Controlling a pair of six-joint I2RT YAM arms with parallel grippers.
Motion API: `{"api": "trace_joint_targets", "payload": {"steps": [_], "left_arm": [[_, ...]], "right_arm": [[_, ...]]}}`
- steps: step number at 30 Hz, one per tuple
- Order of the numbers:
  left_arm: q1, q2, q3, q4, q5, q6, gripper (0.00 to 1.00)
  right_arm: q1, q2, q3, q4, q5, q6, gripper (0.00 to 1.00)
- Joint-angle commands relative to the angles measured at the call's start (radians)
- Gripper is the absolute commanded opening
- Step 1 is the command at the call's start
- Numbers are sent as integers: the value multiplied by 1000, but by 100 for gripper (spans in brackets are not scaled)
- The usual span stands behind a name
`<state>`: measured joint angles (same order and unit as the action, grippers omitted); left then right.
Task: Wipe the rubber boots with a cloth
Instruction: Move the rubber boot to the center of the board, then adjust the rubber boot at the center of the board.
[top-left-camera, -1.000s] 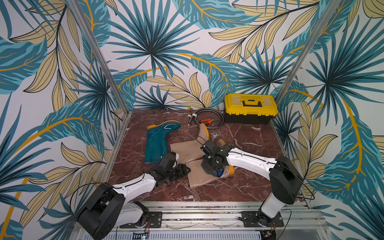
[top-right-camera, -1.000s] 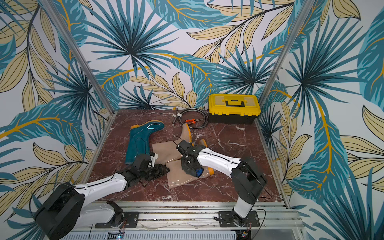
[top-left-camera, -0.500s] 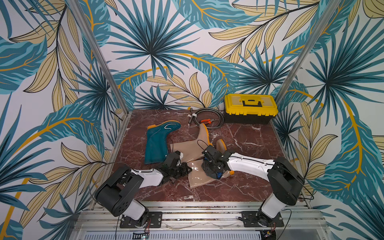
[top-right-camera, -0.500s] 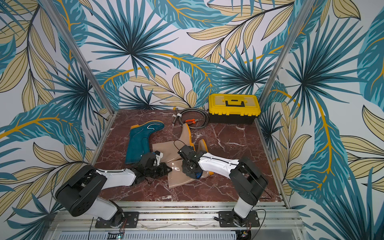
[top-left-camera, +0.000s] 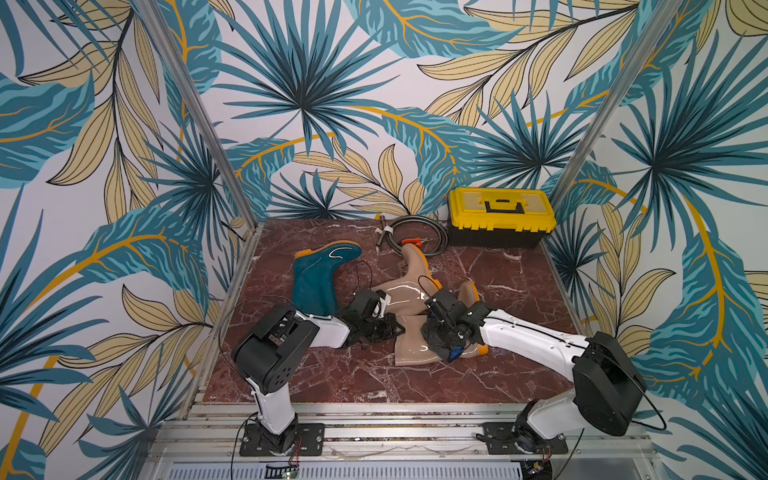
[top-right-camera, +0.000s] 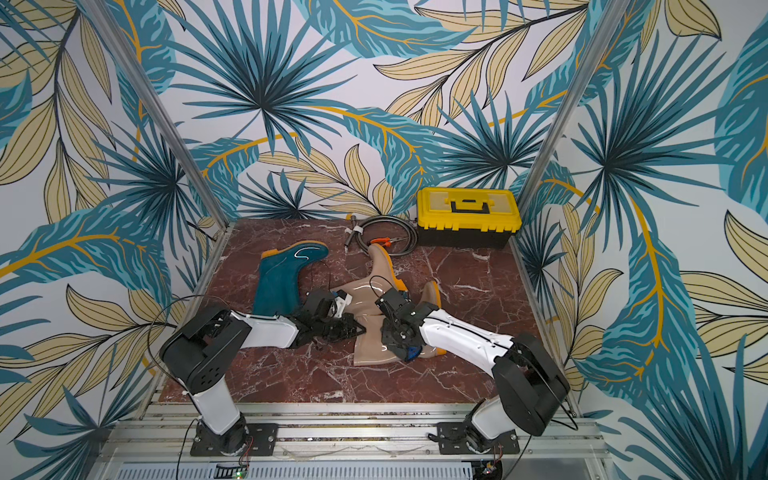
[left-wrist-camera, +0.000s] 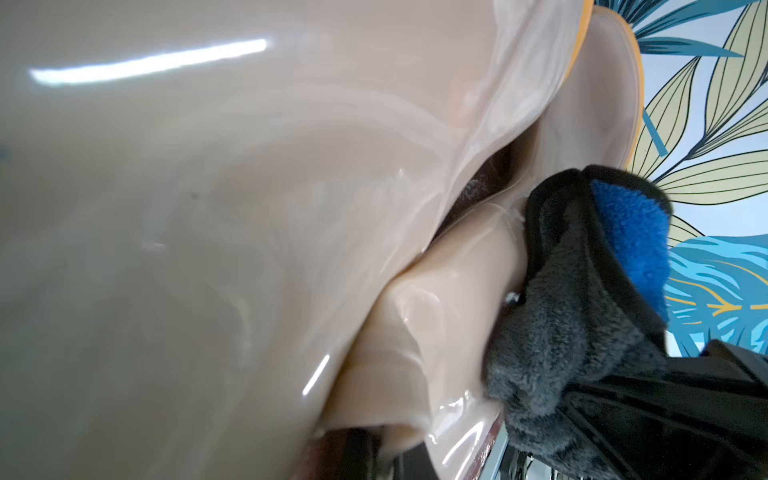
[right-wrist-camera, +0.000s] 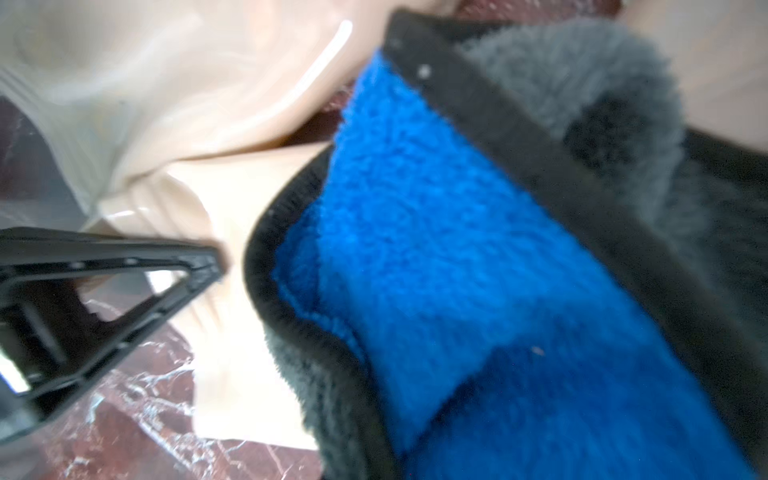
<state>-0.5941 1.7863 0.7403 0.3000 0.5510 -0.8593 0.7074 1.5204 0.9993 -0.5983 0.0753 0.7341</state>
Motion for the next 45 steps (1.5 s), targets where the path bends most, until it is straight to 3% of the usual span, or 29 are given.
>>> {"api": "trace_joint_targets", "payload": {"steps": [1, 2, 4, 11, 15, 18, 22, 25, 31, 35, 37, 39, 41, 43, 45], "left_arm": [[37, -6, 23, 70, 15, 13, 37], [45, -11, 13, 69, 15, 12, 46], [58, -10, 1, 70, 8, 11, 48], [82, 30, 27, 69, 16, 25, 36], [80, -6, -14, 70, 12, 21, 49], [70, -36, -54, 70, 7, 16, 52], [47, -75, -101, 70, -17, 5, 47], [29, -77, -109, 70, -34, -2, 44], [-18, -35, -59, 71, -66, -29, 39], [-46, -40, -34, 71, -91, -47, 33], [-40, -44, -29, 70, -88, -40, 31], [-6, -37, -26, 69, -68, -44, 40], [48, -11, -20, 68, -40, -36, 59], [84, 5, -12, 64, -33, 0, 72], [110, 8, 2, 34, -45, 41, 75]], "right_arm": [[4, 75, 111, -37, -64, -80, 0], [4, 104, 141, -34, -74, -95, 0], [4, 157, 183, -26, -71, -109, 0], [0, 339, 323, -73, -75, -144, 0], [-38, 295, 248, -106, -17, -124, 0], [-100, 216, 130, -104, -7, -107, 0], [-167, 112, 22, -127, 23, -109, 0], [-159, 90, 24, -91, -61, -104, 0], [-23, 205, 192, -17, -142, -75, 0], [-5, 277, 241, 40, -218, -57, 0], [-6, 291, 256, 4, -174, -78, 0], [-25, 289, 259, -59, -110, -93, 0], [-73, 265, 226, -88, -96, -99, 0], [-129, 225, 184, -96, -100, -94, 0], [-165, 171, 144, -102, -81, -105, 0]]}}
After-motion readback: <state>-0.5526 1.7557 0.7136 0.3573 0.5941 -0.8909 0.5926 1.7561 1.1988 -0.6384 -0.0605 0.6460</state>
